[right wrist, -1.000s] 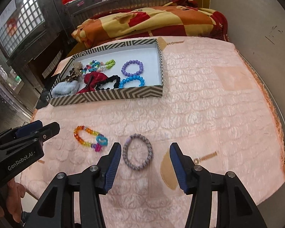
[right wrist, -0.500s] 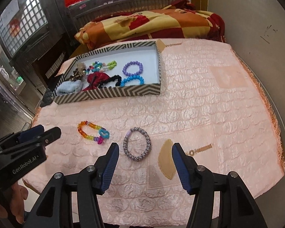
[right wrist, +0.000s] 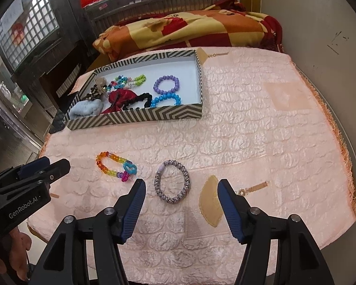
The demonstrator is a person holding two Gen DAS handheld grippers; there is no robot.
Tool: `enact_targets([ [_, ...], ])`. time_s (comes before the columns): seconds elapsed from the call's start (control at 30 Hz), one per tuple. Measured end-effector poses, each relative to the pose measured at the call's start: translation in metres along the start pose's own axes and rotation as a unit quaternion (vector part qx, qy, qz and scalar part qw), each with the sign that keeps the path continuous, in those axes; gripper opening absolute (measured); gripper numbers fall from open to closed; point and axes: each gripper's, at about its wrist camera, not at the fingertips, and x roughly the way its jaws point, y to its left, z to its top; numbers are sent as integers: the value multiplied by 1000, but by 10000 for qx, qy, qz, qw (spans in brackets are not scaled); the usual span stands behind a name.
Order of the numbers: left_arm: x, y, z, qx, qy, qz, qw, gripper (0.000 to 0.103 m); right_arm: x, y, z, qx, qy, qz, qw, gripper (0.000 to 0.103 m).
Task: Organize jewelry
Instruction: 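Grasp the grey braided bracelet with the right gripper while the left grasps the orange bead bracelet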
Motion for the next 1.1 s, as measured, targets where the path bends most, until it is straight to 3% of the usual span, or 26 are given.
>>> enact_targets([
  [0.17,10,11,0,-148,196,-97,9997,49,24,-8,-6,-85,250,-245,9993,61],
  [0.27,22,29,-1,-448,399,-413,9973,59,43,-16,-12,7,483,-241,9985,61],
  [0.5,54,47,2,-603,758,-512,9940,59,71,-22,-11,57,602,-245,9979,61],
  [0.7,78,41,12,-374,877,-656,9933,61,84,-19,-4,-41,628,-383,9973,61],
  [1.0,109,25,21,-45,1112,-561,9922,61,95,-16,3,-132,500,-480,9975,61],
  [1.07,111,23,23,26,1085,-528,9927,60,94,-16,3,-115,451,-472,9978,61],
  [1.1,112,21,24,72,1065,-529,9929,54,94,-16,2,-155,423,-487,9978,58],
])
